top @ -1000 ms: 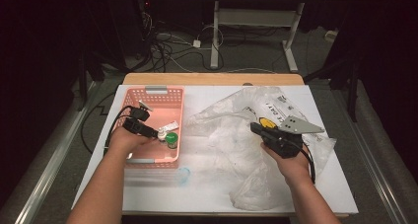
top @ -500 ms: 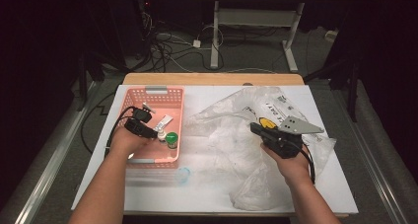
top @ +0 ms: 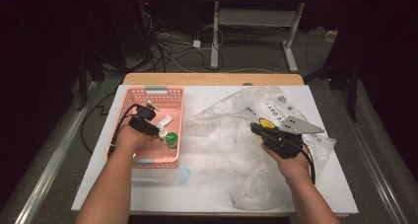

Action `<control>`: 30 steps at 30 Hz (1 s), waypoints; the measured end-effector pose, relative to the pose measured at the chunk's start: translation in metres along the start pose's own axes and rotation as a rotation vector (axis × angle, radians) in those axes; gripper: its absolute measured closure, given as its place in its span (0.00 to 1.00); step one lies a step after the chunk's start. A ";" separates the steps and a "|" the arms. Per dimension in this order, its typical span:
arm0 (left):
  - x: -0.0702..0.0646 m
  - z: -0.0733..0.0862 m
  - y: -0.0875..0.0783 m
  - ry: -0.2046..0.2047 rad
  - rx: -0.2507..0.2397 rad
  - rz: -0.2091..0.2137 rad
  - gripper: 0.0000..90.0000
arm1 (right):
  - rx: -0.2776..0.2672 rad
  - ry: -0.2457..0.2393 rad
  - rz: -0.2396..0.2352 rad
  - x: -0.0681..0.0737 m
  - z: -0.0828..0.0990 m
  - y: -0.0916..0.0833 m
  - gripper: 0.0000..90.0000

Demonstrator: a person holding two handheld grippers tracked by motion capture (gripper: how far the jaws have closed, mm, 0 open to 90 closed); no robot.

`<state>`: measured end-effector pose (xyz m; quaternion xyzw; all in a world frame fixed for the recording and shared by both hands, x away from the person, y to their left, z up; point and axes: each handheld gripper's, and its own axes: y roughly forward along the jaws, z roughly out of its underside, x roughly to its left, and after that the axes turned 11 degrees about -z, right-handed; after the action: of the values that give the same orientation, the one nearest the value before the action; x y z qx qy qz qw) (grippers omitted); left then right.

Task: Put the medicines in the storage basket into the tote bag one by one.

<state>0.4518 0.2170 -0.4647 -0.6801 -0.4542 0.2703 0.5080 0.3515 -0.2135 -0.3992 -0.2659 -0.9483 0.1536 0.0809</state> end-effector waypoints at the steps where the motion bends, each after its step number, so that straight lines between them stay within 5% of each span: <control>1: 0.000 0.000 0.000 0.003 0.003 0.002 0.75 | 0.000 -0.001 0.000 0.000 0.000 0.000 1.00; 14: 0.001 -0.001 -0.002 -0.011 0.004 0.019 0.76 | -0.006 -0.005 0.003 -0.001 0.000 -0.001 1.00; 30: 0.005 0.007 -0.030 -0.072 -0.126 0.005 0.76 | -0.025 0.008 0.010 -0.002 -0.001 -0.003 1.00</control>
<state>0.4386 0.2269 -0.4388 -0.7016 -0.4866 0.2668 0.4470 0.3517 -0.2168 -0.3975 -0.2723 -0.9484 0.1413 0.0805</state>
